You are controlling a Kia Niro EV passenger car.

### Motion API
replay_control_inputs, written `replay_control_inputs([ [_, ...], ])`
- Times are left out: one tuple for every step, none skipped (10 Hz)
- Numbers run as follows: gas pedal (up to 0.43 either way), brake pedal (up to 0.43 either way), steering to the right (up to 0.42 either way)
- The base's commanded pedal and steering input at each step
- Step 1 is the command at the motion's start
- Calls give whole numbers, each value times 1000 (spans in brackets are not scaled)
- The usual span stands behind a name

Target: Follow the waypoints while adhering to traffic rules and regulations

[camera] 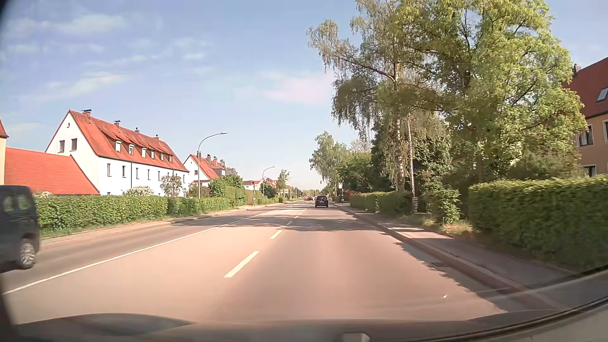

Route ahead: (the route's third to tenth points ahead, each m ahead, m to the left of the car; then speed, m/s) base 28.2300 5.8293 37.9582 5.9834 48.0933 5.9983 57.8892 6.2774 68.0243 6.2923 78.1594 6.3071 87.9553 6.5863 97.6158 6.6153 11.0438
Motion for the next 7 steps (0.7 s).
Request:
replay_control_inputs([
  [79,0,-1],
  [79,0,-1],
  [79,0,-2],
  [79,0,-2],
  [79,0,-3],
  [79,0,-3],
  [79,0,-3],
])
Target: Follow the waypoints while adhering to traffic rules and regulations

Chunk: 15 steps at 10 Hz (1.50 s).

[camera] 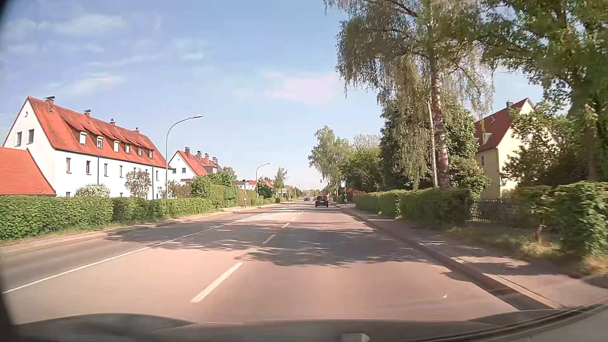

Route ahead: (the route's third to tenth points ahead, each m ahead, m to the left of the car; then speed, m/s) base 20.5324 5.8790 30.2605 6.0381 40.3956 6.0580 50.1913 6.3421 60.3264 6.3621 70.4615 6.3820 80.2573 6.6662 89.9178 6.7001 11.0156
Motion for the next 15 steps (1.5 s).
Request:
replay_control_inputs([
  [79,0,-4],
  [79,0,-4],
  [79,0,-4],
  [79,0,-4],
  [79,0,-4],
  [79,0,-4],
  [79,0,-4],
  [79,0,-4],
  [79,0,-4],
  [79,0,-4],
  [79,0,-4],
  [79,0,-4],
  [79,0,-4],
  [79,0,-4],
  [79,0,-4],
])
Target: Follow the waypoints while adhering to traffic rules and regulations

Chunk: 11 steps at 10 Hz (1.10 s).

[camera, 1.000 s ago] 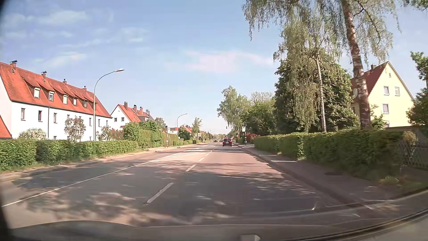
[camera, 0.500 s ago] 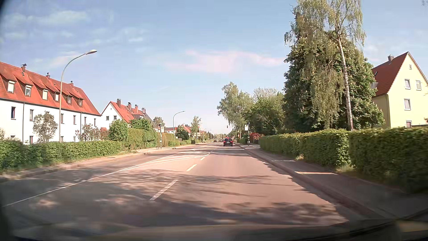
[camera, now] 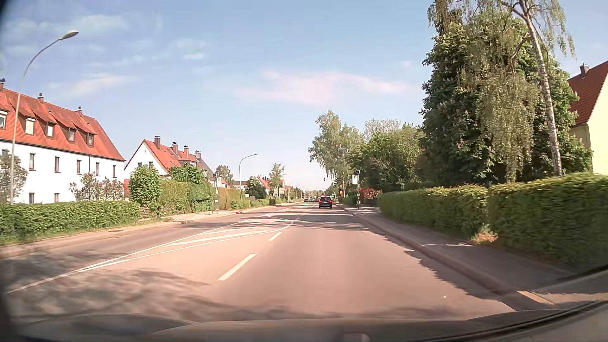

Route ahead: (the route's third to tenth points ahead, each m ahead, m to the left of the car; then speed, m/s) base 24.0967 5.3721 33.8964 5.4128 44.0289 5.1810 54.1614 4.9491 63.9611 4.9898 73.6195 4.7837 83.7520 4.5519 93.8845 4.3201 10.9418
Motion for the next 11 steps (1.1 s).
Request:
replay_control_inputs([
  [79,0,-4],
  [79,0,-4],
  [79,0,-4],
  [79,0,-4],
  [79,0,-4],
  [79,0,-4],
  [79,0,-3],
  [79,0,-3],
  [79,0,-3],
  [67,0,-3],
  [67,0,-2],
])
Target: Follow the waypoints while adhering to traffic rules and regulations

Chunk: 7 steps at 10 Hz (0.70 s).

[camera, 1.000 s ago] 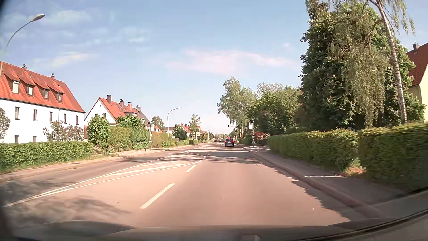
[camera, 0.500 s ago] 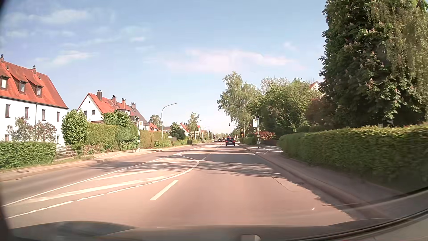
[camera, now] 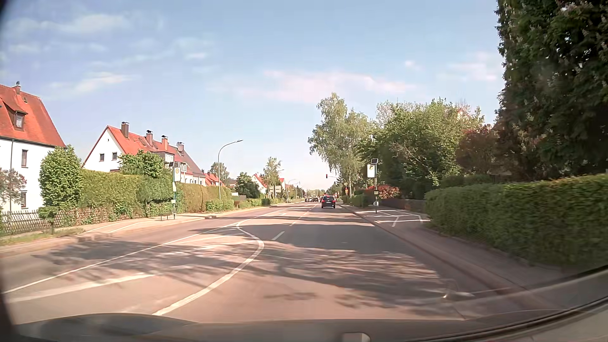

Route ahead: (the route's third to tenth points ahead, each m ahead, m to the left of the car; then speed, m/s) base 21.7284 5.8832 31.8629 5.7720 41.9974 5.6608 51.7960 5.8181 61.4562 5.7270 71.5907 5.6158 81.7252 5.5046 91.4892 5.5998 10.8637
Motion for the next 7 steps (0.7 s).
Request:
replay_control_inputs([
  [59,0,-2],
  [59,0,-2],
  [59,0,-1],
  [47,0,-1],
  [39,0,-1],
  [39,0,0],
  [39,0,0],
])
